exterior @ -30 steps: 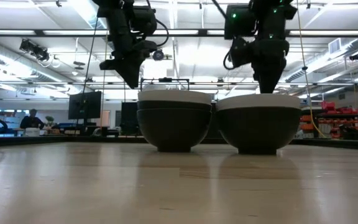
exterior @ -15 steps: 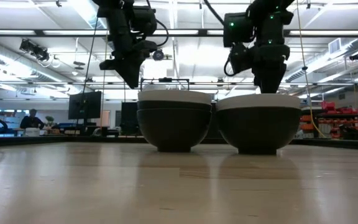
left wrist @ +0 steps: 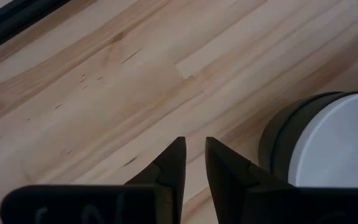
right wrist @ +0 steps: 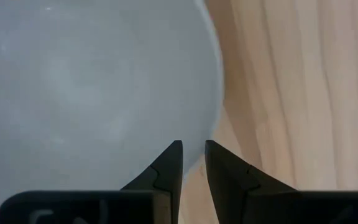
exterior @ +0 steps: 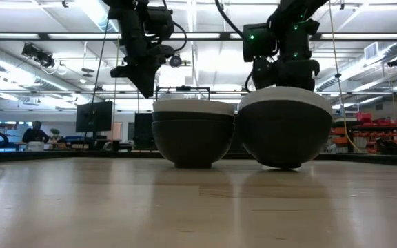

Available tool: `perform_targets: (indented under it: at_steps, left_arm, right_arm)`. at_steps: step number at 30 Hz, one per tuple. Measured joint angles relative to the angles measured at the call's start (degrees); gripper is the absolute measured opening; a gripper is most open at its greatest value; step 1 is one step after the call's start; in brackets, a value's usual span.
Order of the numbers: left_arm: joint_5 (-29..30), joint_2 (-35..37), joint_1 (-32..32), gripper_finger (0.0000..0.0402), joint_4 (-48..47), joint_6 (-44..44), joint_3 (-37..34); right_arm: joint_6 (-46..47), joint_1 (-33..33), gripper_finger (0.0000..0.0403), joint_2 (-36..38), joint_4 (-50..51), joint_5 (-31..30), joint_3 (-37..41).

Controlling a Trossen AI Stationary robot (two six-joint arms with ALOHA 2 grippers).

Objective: Nest bowls inside each other
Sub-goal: Stack the right bowls on top of the left bowls

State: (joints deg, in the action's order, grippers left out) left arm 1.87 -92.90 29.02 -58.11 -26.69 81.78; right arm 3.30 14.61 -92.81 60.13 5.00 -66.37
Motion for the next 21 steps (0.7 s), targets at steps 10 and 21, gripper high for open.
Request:
perform_targets:
  at_steps: [10,21]
  left_arm:
    - [0.0,0.0,0.0,0.006,0.0,0.0,0.0]
    - [0.0,0.0,0.0,0.0066,0.2,-0.1,0.0]
  right_arm:
    - [1.4,1.0,0.0078,2.6,2.4,-0.7,0.0]
    - [0.7,1.3,0.0081,2.5,3.2,-0.7,0.0]
